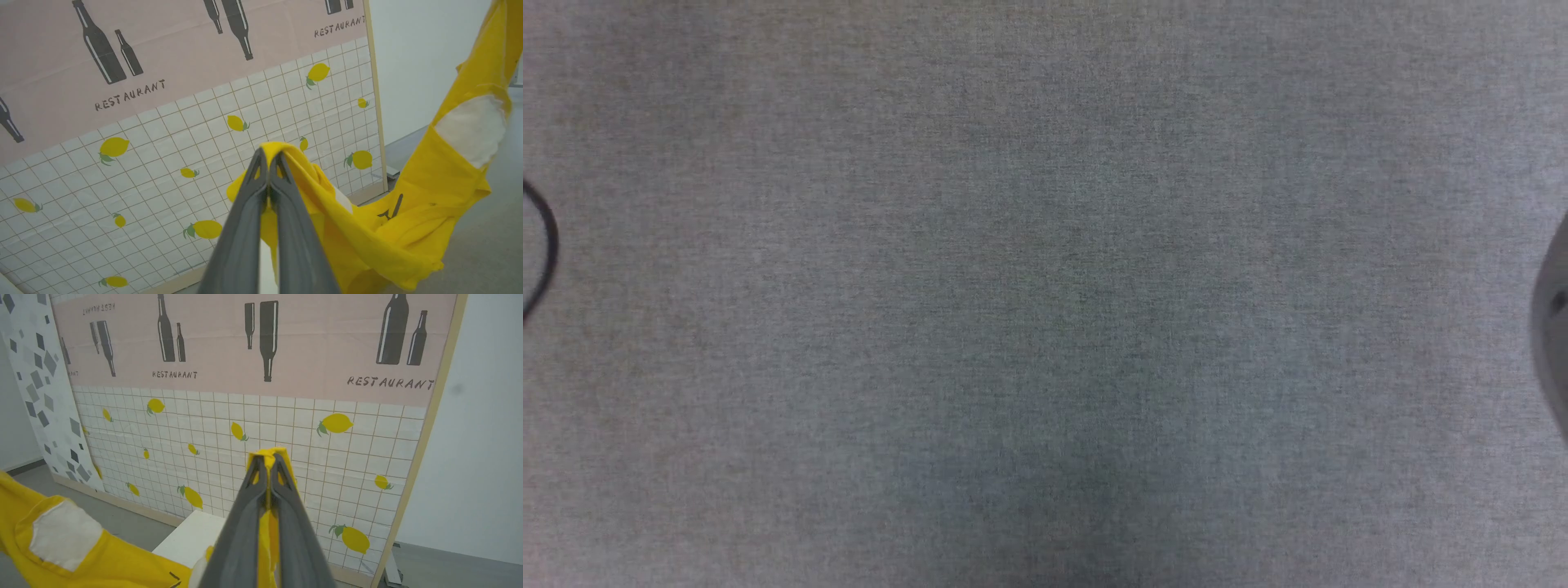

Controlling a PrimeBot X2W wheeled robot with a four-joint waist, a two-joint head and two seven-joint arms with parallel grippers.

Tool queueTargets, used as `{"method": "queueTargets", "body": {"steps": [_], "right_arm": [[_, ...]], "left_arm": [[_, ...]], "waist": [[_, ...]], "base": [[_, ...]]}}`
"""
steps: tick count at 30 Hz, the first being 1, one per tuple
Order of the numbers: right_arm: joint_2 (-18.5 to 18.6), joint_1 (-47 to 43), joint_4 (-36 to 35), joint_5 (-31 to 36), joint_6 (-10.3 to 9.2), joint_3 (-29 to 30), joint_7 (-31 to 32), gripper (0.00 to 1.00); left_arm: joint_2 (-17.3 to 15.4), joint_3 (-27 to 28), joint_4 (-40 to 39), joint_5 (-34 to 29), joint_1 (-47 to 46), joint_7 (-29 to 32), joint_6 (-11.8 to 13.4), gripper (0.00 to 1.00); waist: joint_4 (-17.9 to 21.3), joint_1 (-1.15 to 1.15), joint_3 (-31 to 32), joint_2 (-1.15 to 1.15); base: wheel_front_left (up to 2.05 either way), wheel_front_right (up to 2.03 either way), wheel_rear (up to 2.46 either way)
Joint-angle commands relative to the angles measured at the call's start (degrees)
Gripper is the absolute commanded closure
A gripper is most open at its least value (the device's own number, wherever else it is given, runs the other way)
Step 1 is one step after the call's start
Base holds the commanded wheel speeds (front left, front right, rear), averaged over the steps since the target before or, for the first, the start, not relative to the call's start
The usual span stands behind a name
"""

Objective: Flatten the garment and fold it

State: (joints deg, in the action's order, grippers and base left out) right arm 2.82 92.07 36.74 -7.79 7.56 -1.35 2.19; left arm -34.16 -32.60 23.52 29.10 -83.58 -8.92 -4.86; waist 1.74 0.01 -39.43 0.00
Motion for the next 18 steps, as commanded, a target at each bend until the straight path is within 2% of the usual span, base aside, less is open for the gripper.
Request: {"method": "queueTargets", "body": {"steps": [1,4,8,12,18], "right_arm": [[0.11,-2.42,-2.08,-0.91,-0.08,-0.42,0.22,1.0],[0.81,-8.27,-7.19,-3.76,-0.08,-1.04,1.83,1.0],[2.48,-19.31,-18.01,-7.84,-0.08,-0.93,5.28,1.0],[3.13,-33.22,-30.29,-10.92,-0.08,1.01,9.51,1.0],[1.33,-54.18,-46.2,-13.63,-0.08,6.49,14.01,1.0]], "left_arm": [[-1.19,-0.68,-1.76,0.59,2.73,-0.12,-0.5,1.0],[-2.68,-1.52,-5.81,2.08,8.25,0.25,-0.75,1.0],[-5.39,-2.46,-12.49,3.41,17.06,1.06,0.72,1.0],[-8.0,-3.62,-19.6,5.19,27.51,2.18,3.58,1.0],[-10.83,-5.74,-30.24,8.11,43.85,3.5,9.9,1.0]], "waist": [[-0.61,-0.01,2.97,0.0],[-0.79,-0.01,5.51,0.0],[-0.73,-0.01,9.23,0.0],[-0.43,-0.01,13.16,0.0],[-0.18,-0.01,18.26,0.0]], "base": [[0.0,0.0,0.0],[0.0,0.0,0.0],[0.0,0.0,0.0],[0.0,0.0,0.0],[0.0,0.0,0.0]]}}
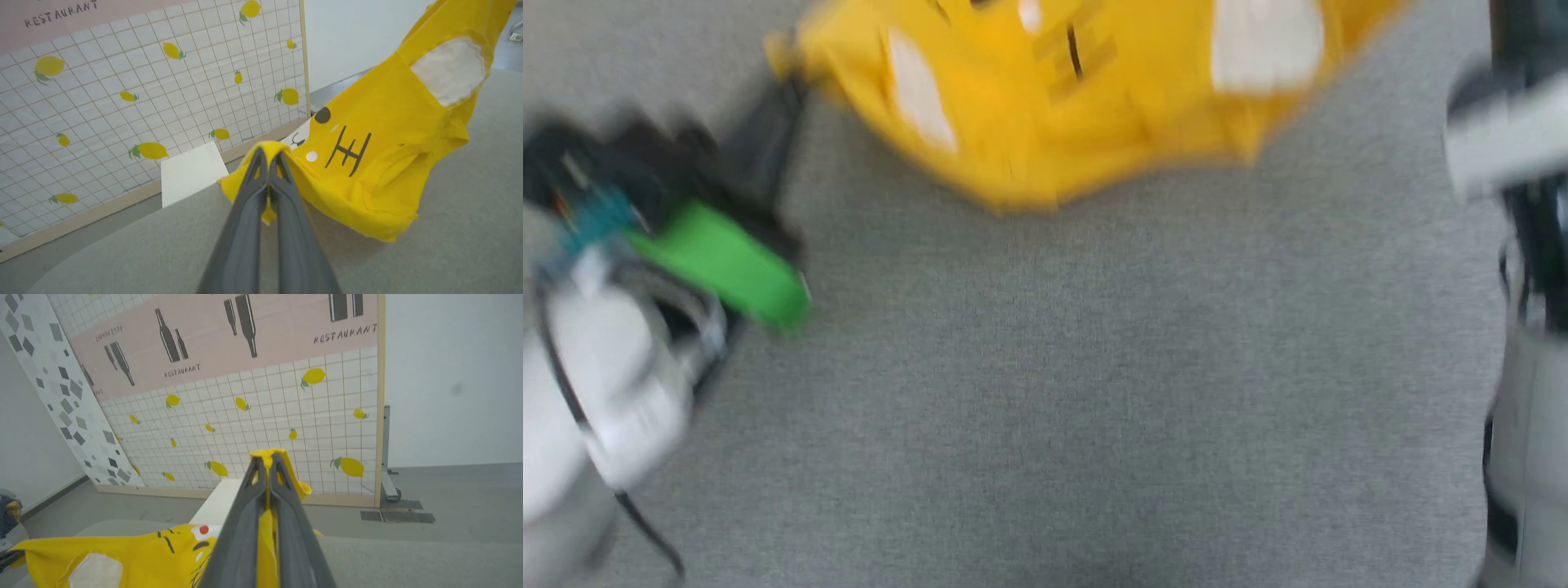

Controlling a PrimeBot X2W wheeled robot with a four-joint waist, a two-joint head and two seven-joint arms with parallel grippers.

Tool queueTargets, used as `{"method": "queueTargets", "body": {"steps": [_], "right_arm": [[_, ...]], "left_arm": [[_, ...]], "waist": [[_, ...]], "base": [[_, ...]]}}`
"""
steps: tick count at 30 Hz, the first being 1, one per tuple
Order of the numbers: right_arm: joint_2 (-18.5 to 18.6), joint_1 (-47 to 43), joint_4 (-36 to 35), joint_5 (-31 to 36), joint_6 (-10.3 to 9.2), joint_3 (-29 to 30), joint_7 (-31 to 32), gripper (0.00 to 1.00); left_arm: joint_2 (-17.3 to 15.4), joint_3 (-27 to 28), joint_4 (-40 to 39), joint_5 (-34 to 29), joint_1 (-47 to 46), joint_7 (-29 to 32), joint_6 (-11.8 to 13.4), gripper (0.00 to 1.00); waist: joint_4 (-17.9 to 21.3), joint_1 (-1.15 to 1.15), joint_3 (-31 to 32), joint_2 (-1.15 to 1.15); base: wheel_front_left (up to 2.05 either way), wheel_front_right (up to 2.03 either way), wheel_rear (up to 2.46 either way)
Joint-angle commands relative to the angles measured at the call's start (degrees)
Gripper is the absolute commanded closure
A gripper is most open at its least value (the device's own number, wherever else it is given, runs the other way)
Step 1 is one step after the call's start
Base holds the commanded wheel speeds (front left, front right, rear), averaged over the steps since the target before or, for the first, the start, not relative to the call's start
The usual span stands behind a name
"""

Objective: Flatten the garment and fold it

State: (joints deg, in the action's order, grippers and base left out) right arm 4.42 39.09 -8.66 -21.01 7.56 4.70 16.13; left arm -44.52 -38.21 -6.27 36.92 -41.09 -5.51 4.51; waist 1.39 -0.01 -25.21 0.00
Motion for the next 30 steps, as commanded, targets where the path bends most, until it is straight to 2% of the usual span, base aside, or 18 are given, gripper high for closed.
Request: {"method": "queueTargets", "body": {"steps": [1,7,14,22,30], "right_arm": [[-0.57,-3.88,-2.38,-0.78,-0.08,1.29,0.28,1.0],[-1.47,-19.76,-9.57,-4.17,-0.08,5.35,0.53,1.0],[-1.53,-37.93,-8.92,-13.35,-0.08,9.56,-4.39,1.0],[-1.54,-53.71,-3.59,-16.78,-0.08,10.32,-8.9,1.0],[-1.54,-61.65,-2.84,-18.97,-0.08,9.45,-7.21,1.0]], "left_arm": [[-0.74,-0.52,-1.72,0.71,3.55,0.28,1.44,1.0],[-2.06,-2.4,-7.79,4.88,17.11,1.51,7.54,1.0],[-1.91,-5.71,-9.77,10.61,31.15,3.16,12.86,1.0],[-1.24,-7.83,-9.29,17.2,40.93,4.46,14.56,1.0],[-4.65,-8.28,-11.31,22.72,46.59,8.49,15.73,1.0]], "waist": [[0.13,0.01,4.79,0.0],[-0.37,0.01,9.7,0.0],[-1.04,0.01,15.27,0.0],[-1.03,0.01,18.1,0.0],[-0.53,0.01,18.52,0.0]], "base": [[0.0,0.0,0.0],[0.0,0.0,0.0],[0.0,0.0,0.0],[0.0,0.0,0.0],[0.0,0.0,0.0]]}}
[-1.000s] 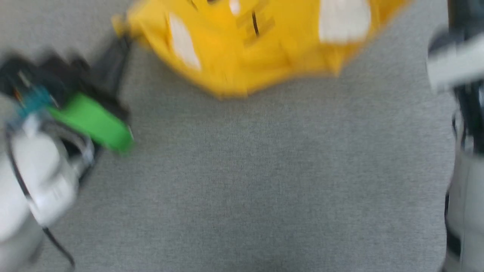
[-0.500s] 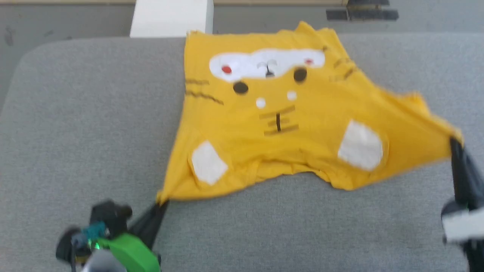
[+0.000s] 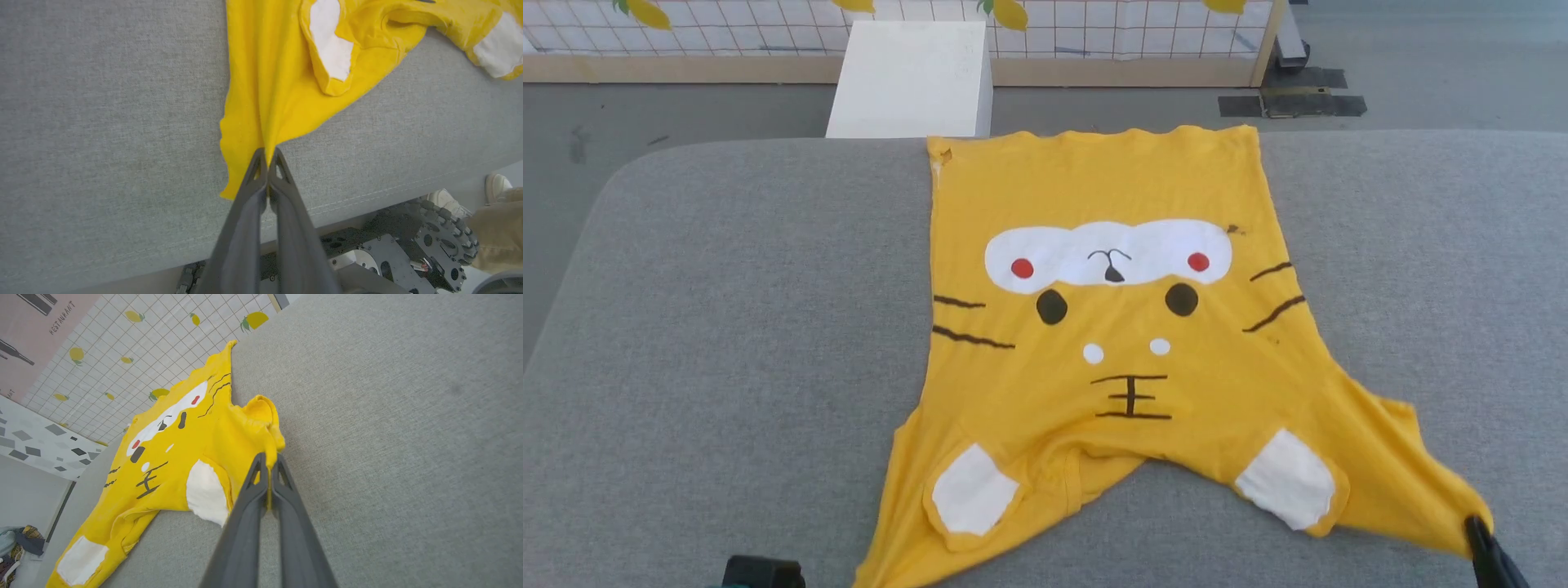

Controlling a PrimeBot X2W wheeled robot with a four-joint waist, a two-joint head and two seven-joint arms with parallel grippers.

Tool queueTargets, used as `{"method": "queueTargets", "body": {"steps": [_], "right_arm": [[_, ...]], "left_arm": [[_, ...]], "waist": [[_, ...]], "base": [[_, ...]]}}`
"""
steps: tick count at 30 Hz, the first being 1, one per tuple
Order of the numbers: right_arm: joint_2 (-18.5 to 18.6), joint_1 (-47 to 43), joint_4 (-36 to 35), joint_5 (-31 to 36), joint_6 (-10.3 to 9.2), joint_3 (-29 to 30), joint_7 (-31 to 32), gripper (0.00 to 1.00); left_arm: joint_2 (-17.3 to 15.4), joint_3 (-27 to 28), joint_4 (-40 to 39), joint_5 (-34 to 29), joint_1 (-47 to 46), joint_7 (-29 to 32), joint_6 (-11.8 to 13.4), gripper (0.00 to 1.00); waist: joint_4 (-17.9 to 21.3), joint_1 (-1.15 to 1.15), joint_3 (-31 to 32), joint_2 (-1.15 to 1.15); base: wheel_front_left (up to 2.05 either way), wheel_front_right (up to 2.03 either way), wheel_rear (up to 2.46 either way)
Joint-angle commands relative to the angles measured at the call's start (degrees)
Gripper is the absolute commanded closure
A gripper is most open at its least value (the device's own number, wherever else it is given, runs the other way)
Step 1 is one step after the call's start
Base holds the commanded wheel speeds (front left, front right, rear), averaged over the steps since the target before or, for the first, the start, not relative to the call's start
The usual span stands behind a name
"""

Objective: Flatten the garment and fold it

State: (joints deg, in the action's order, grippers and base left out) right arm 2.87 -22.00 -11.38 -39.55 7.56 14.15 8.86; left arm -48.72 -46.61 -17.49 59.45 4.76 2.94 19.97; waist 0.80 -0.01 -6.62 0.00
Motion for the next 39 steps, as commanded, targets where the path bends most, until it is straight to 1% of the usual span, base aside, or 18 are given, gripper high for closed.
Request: {"method": "queueTargets", "body": {"steps": [1,5,9,13,17,18,19,20,21,23,25,28,30,32,33,35,37,39], "right_arm": [[0.01,-1.36,-0.34,-0.45,-0.08,0.2,0.68,1.0],[0.01,-4.86,-1.82,-0.5,-0.08,1.19,4.28,1.0],[0.01,-5.55,-2.92,0.06,-0.08,2.4,5.16,1.0],[0.01,-2.83,-1.79,1.75,-0.08,1.62,4.86,1.0],[0.01,0.88,3.1,3.76,-0.08,1.91,3.8,1.0],[0.01,1.71,4.45,4.24,-0.08,2.23,3.4,0.95],[0.01,2.48,5.78,5.08,-0.08,2.38,3.19,0.76],[0.01,3.37,7.39,6.44,-0.08,2.5,3.04,0.26],[0.01,4.16,9.12,7.87,-0.08,2.79,3.16,0.0],[0.01,5.42,10.3,11.27,-0.08,2.47,3.73,0.0],[0.01,7.09,9.69,11.99,-0.08,2.67,4.34,0.0],[0.01,10.84,4.71,15.1,-0.08,3.04,6.09,0.0],[0.01,14.7,0.21,17.69,-0.08,3.33,8.76,0.0],[0.1,19.96,-4.02,21.12,-0.08,3.61,11.84,0.0],[0.87,23.32,-5.93,23.29,-0.08,3.11,13.9,0.0],[1.88,30.67,-7.71,25.4,-0.08,2.53,17.47,0.0],[3.38,38.34,-7.31,27.18,-0.08,1.74,21.22,0.0],[4.25,45.83,-5.4,28.87,-0.08,1.39,24.73,0.0]], "left_arm": [[-0.75,0.27,-0.42,0.71,1.3,0.16,0.55,1.0],[-2.54,1.49,-1.73,2.88,3.71,0.09,1.86,1.0],[-3.9,2.66,-2.53,1.93,3.75,-1.33,2.72,1.0],[-3.4,2.34,-3.42,-0.01,1.51,-1.33,2.11,1.0],[-2.22,1.73,-3.69,-1.86,-1.44,-0.73,1.19,1.0],[-2.02,1.58,-3.65,-2.24,-1.94,-0.62,1.04,1.0],[-1.77,1.43,-3.62,-2.65,-2.43,-0.56,0.94,1.0],[-1.36,1.3,-3.54,-3.13,-3.0,-0.6,0.91,1.0],[-1.01,1.11,-3.46,-3.6,-3.46,-0.62,0.86,1.0],[-0.46,0.83,-3.49,-4.38,-4.14,-0.76,0.83,1.0],[-0.03,0.78,-3.82,-4.92,-4.58,-1.12,0.9,1.0],[-0.02,1.06,-4.67,-5.7,-4.95,-1.89,1.12,1.0],[-0.2,1.29,-5.26,-6.32,-5.29,-2.35,1.26,1.0],[-0.41,1.61,-5.99,-6.84,-5.73,-2.72,1.37,1.0],[-0.57,1.82,-6.52,-7.17,-6.01,-2.95,1.41,1.0],[-0.79,2.34,-7.59,-7.64,-6.62,-3.51,1.34,1.0],[-1.24,2.94,-8.75,-8.23,-7.36,-4.02,1.18,1.0],[-1.7,3.55,-9.79,-8.97,-8.35,-4.53,0.89,1.0]], "waist": [[0.11,0.01,-0.16,0.0],[0.26,0.01,-0.75,0.0],[0.21,0.01,-1.41,0.0],[0.04,0.01,-1.73,0.0],[-0.49,0.01,-1.56,0.0],[-0.6,0.01,-1.56,0.0],[-0.72,0.01,-1.58,0.0],[-0.85,0.01,-1.59,0.0],[-1.03,0.01,-1.55,0.0],[-1.54,0.01,-1.63,0.0],[-2.01,0.01,-1.76,0.0],[-2.63,0.01,-2.54,0.0],[-3.04,0.01,-3.45,0.0],[-3.46,0.01,-4.84,0.0],[-3.74,0.01,-5.91,0.0],[-4.23,0.01,-7.93,0.0],[-4.88,0.01,-10.29,0.0],[-5.67,0.01,-12.76,0.0]], "base": [[0.0,0.0,0.0],[0.0,0.0,0.0],[0.0,0.0,0.0],[0.0,0.0,0.0],[0.0,0.0,0.0],[0.0,0.0,0.0],[0.0,0.0,0.0],[0.0,0.0,0.0],[0.0,0.0,0.0],[0.0,0.0,0.0],[0.0,0.0,0.0],[0.0,0.0,0.0],[0.0,0.0,0.0],[0.0,0.0,0.0],[0.0,0.0,0.0],[0.0,0.0,0.0],[0.0,0.0,0.0],[0.0,0.0,0.0]]}}
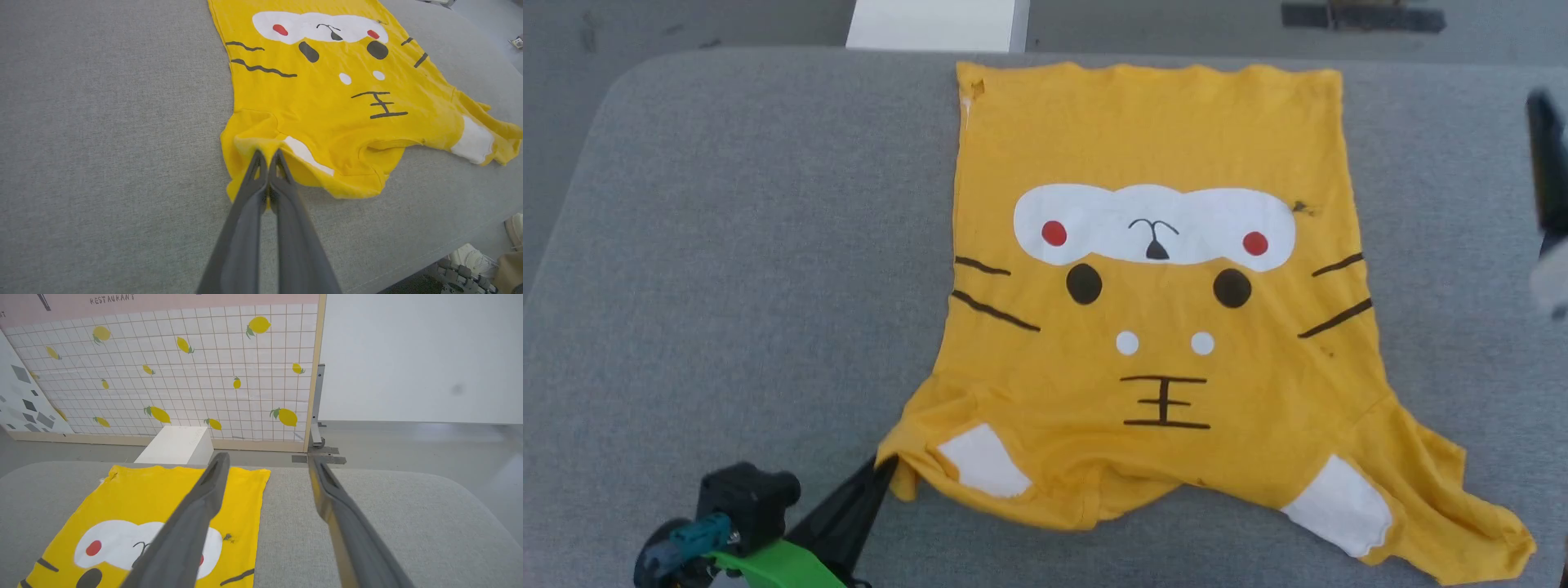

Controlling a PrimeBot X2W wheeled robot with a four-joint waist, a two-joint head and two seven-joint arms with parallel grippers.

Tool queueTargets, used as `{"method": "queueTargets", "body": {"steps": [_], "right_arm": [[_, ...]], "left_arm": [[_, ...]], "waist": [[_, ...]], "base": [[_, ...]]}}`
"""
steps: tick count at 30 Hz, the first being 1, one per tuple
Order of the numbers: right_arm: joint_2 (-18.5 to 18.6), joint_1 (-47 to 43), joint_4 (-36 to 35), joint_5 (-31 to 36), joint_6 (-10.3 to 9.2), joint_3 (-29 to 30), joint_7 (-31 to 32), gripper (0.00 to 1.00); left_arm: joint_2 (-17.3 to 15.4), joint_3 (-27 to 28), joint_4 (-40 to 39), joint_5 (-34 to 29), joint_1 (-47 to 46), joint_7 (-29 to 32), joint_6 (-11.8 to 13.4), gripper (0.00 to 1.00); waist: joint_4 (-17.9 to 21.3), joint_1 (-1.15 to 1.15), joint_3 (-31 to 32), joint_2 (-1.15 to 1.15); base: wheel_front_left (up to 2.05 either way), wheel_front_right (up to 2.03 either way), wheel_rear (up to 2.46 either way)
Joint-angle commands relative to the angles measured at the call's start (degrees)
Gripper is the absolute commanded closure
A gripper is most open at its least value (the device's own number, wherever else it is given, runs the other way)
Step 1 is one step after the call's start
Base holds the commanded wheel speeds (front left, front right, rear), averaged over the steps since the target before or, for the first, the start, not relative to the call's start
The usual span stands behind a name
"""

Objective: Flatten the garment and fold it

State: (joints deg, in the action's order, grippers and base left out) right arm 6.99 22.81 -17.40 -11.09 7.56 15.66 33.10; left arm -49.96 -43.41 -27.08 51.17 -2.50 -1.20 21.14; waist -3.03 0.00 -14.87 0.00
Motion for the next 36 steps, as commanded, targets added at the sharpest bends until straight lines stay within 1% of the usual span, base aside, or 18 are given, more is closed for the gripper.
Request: {"method": "queueTargets", "body": {"steps": [1,4,8,12,14,17,21,27,31,32,33,36], "right_arm": [[0.63,4.14,1.86,1.15,-0.08,-0.32,2.13,0.0],[1.23,15.03,6.83,3.74,-0.08,0.26,6.46,0.0],[1.05,27.45,14.81,7.86,-0.08,1.88,9.39,0.0],[0.9,36.6,21.33,12.79,-0.08,3.39,11.22,0.0],[1.13,39.78,24.28,15.17,-0.08,3.87,12.56,0.0],[1.17,42.3,27.73,17.86,-0.08,4.65,15.68,0.0],[1.25,43.97,29.86,20.19,-0.08,5.16,18.14,0.0],[1.81,44.52,31.86,22.53,-0.08,7.83,18.04,0.0],[1.37,44.52,32.86,23.66,-0.08,10.14,17.5,0.0],[1.18,44.65,33.03,23.82,-0.08,10.67,17.15,0.86],[0.96,44.76,33.32,24.03,-0.08,11.01,16.76,1.0],[0.51,44.9,34.05,24.29,-0.08,11.7,15.65,1.0]], "left_arm": [[-0.64,0.57,-0.63,-1.1,-1.63,-0.58,-0.5,1.0],[-1.06,1.45,-2.02,-2.38,-3.56,-1.39,-1.22,1.0],[-1.41,2.36,-3.29,-3.74,-5.8,-2.29,-2.27,1.0],[-1.44,2.82,-4.03,-5.03,-7.99,-2.82,-3.37,1.0],[-1.29,2.97,-4.18,-5.55,-8.97,-3.14,-3.94,1.0],[-0.86,2.92,-4.04,-6.08,-10.2,-3.47,-4.83,1.0],[-0.15,2.8,-3.29,-6.22,-11.14,-3.87,-5.62,1.0],[1.04,2.46,-1.78,-6.17,-12.34,-4.5,-6.96,1.0],[1.39,2.45,-1.1,-6.17,-12.72,-4.92,-7.39,1.0],[1.4,2.48,-1.02,-6.15,-12.74,-5.0,-7.41,1.0],[1.38,2.55,-0.91,-6.12,-12.73,-5.08,-7.38,1.0],[1.2,2.74,-0.64,-6.02,-12.56,-5.18,-7.14,1.0]], "waist": [[-2.28,0.0,-5.74,0.0],[-3.51,0.0,-10.42,0.0],[-4.72,0.0,-15.9,0.0],[-6.1,0.0,-20.66,0.0],[-6.69,0.0,-22.65,0.0],[-7.48,0.0,-24.88,0.0],[-8.16,0.0,-27.28,0.0],[-9.49,0.0,-29.2,0.0],[-10.11,0.0,-29.75,0.0],[-10.18,0.0,-29.76,0.0],[-10.22,0.0,-29.68,0.0],[-9.97,0.0,-28.89,0.0]], "base": [[0.0,0.0,0.0],[0.0,0.0,0.0],[0.0,0.0,0.0],[0.0,0.0,0.0],[0.0,0.0,0.0],[0.0,0.0,0.0],[0.0,0.0,0.0],[0.0,0.0,0.0],[0.0,0.0,0.0],[0.0,0.0,0.0],[0.0,0.0,0.0],[0.0,0.0,0.0]]}}
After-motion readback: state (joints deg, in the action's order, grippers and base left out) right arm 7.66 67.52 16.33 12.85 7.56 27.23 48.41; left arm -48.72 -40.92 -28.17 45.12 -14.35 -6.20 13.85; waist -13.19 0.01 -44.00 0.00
